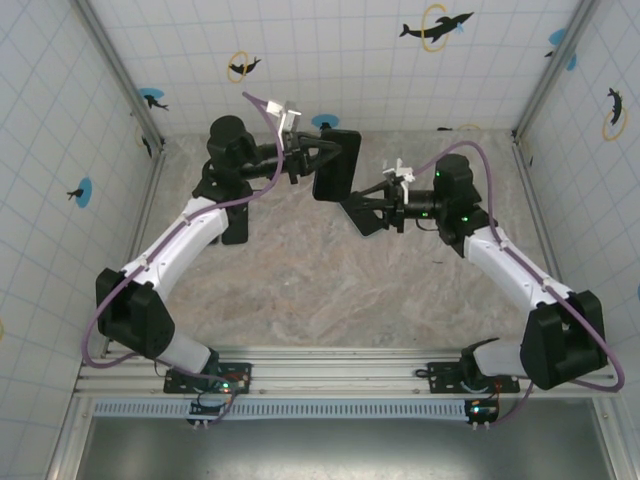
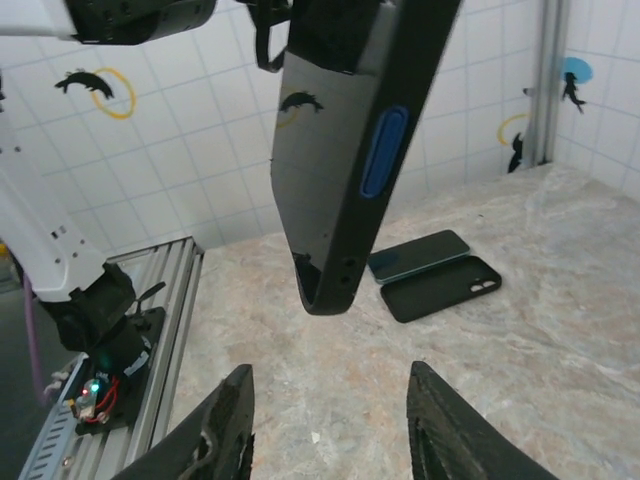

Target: Take the phone out of the phone case

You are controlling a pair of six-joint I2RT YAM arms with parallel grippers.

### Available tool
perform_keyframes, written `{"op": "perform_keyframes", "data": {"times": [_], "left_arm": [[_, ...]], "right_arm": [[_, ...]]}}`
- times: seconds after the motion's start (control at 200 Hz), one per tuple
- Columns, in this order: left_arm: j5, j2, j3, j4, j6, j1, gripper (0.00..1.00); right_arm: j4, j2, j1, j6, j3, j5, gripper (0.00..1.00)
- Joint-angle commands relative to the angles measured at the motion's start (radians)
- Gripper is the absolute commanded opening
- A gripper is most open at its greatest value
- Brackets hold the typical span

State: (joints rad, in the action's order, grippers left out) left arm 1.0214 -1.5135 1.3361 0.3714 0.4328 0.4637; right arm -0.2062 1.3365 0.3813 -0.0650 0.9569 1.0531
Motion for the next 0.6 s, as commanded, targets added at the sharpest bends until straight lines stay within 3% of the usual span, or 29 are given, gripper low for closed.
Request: {"op": "perform_keyframes", "data": {"times": [0.0, 0.335, 0.596], "left_arm": [[0.062, 0.021, 0.04, 0.03, -0.05, -0.005, 0.0], [0.085, 0.018, 0.038, 0.072, -0.003, -0.005, 0.0], [0.091, 0.019, 0.031, 0.09, 0.021, -0.005, 0.0]], "right_arm": [[-0.027, 0.024, 0.03, -0.043, 0.06, 0.059, 0.41], [-0.025, 0.064, 0.046, -0.051, 0.103, 0.075, 0.32], [-0.017, 0.074, 0.054, -0.066, 0.109, 0.08, 0.2]]}}
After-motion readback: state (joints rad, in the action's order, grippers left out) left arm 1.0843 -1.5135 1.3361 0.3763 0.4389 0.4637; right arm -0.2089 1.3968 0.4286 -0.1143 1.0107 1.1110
